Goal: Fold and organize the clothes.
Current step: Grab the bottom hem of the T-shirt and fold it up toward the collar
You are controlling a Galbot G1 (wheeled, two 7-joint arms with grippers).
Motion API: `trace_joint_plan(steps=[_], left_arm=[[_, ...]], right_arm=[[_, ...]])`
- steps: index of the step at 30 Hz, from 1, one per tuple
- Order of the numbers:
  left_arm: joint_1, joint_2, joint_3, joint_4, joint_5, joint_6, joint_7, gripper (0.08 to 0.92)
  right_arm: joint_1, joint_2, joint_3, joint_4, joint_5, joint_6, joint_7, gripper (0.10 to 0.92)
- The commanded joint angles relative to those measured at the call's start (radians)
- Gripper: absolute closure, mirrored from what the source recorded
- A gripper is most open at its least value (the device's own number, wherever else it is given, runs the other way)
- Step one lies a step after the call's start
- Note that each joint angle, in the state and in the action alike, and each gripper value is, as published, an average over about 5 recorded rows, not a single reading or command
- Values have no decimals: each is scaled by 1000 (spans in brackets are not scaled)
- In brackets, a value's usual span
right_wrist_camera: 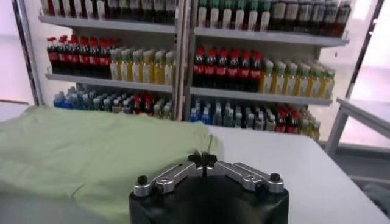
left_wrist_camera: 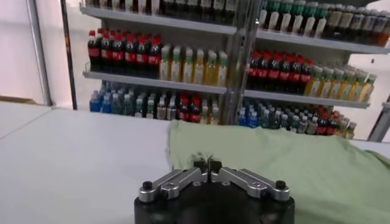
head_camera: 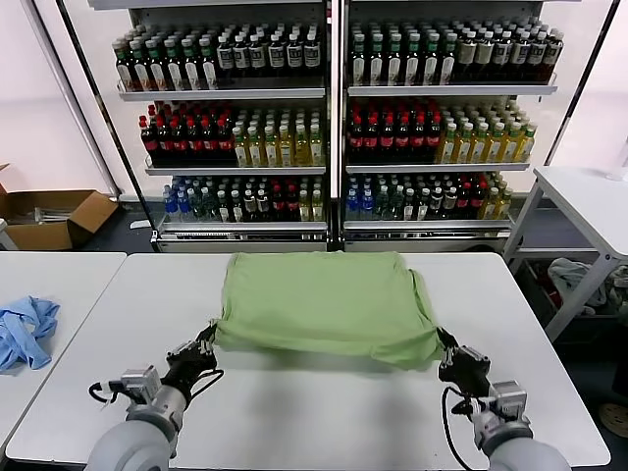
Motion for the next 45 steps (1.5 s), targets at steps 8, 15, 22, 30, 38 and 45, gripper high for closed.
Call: trace_joint_plan(steps=[8, 15, 22, 30, 38, 45], left_arm=[[-344, -81, 139, 294, 47, 73, -22, 921], [-364, -95, 154, 336, 58, 71, -16, 921], [-368, -109, 164, 359, 77, 74, -18, 921], [-387, -128, 176, 420, 102, 77, -23, 920], [-391, -114, 187, 433, 116, 80, -5, 788], [-364, -91, 172, 381, 128, 79, 4, 589]], right_arm=[[405, 3, -193, -338, -36, 27, -56, 919], [441, 17, -219, -416, -70, 50, -86, 919], [451, 41, -234, -460, -94, 64, -98, 919], [448, 66, -243, -501, -103, 44, -94, 919], [448, 70, -243, -500, -102, -21, -77, 774], [431, 65, -203, -427, -82, -59, -56, 575]])
